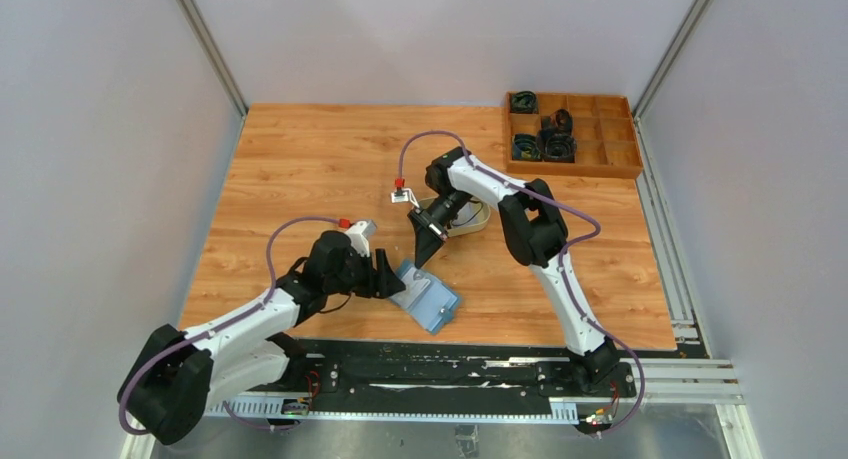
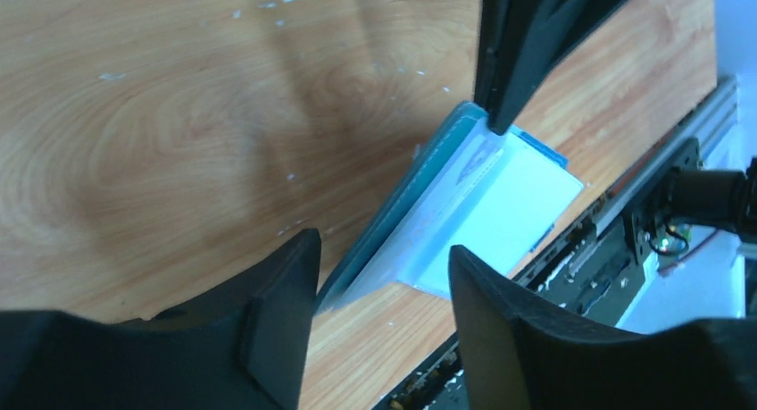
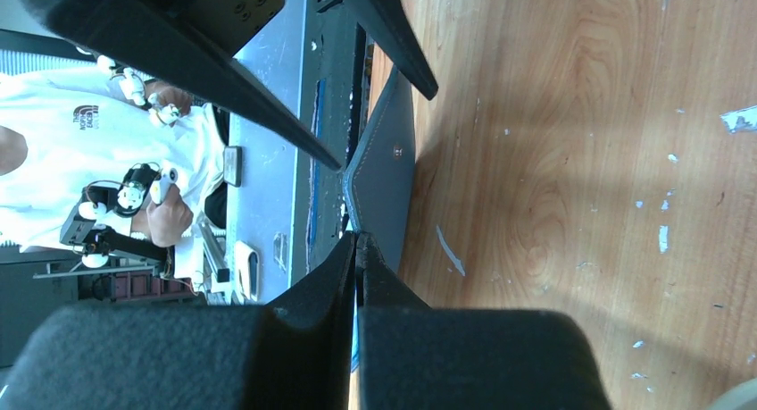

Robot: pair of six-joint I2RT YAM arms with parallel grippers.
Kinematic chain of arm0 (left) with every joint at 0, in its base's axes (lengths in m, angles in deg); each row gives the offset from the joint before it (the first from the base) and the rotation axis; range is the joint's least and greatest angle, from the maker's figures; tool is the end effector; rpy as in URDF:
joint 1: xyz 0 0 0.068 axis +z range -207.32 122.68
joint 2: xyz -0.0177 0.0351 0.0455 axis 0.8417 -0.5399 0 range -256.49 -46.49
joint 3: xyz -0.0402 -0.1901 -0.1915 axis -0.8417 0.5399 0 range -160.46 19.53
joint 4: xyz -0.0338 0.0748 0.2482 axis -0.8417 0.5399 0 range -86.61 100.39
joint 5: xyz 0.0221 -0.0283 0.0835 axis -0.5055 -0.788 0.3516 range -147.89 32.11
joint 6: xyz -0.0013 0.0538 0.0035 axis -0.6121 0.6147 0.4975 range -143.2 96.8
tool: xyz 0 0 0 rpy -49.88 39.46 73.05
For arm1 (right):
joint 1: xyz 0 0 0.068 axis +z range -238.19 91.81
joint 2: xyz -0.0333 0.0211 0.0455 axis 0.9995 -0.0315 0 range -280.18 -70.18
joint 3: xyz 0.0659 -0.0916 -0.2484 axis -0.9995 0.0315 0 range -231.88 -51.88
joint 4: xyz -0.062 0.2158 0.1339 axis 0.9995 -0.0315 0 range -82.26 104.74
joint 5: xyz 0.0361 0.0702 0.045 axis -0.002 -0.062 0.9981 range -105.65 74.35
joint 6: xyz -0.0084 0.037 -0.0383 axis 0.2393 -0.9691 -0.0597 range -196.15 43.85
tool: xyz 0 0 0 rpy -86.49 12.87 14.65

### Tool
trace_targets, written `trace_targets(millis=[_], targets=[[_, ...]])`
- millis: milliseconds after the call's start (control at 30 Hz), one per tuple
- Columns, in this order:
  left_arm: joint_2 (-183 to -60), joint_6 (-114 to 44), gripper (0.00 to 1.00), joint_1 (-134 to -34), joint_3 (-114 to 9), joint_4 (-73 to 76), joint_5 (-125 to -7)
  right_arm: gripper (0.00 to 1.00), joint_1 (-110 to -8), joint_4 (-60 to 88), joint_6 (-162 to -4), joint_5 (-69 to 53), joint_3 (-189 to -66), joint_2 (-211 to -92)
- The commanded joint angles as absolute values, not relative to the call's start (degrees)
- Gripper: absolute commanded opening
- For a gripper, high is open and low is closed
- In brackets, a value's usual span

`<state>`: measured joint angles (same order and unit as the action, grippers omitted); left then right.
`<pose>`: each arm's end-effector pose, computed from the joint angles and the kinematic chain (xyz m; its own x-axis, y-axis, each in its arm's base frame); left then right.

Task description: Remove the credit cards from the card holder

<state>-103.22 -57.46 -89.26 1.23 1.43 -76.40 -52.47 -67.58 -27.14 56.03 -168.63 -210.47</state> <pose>0.1561 -0.1106 0.1649 -0.8212 -0.1172 -0.5585 0.3096 0.7305 -0.6087 0.3442 0.2893 0.1575 -0.5327 -0.6755 -0.5099 -0.5716 -0.1571 0.8053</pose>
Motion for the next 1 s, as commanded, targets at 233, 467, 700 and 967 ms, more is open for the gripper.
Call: trace_targets(millis=[233,467,700,967], targets=[[-101.2,-55.3,0.44,-86.5,0.3,-4.0,-86.2,0.00,-52.9,-71.9,-23.3,58.2,-169.5,-211.9],[-101.9,-56.9,0.39,-85.8,2.1,-7.3,-88.1,0.00,-52.9,-72.4,-22.5,58.5,-169.5,-212.5],[-102.1,-56.6,0.28,-85.9,2.0,-7.0,-88.7,0.00,-52.9,-72.4,-22.6,58.7,-169.6,-212.9],[-102.4,-56.7,0.29,-85.9,2.4,-7.0,-89.9,0.00,-52.9,-72.5,-22.6,58.7,-169.7,-213.0]])
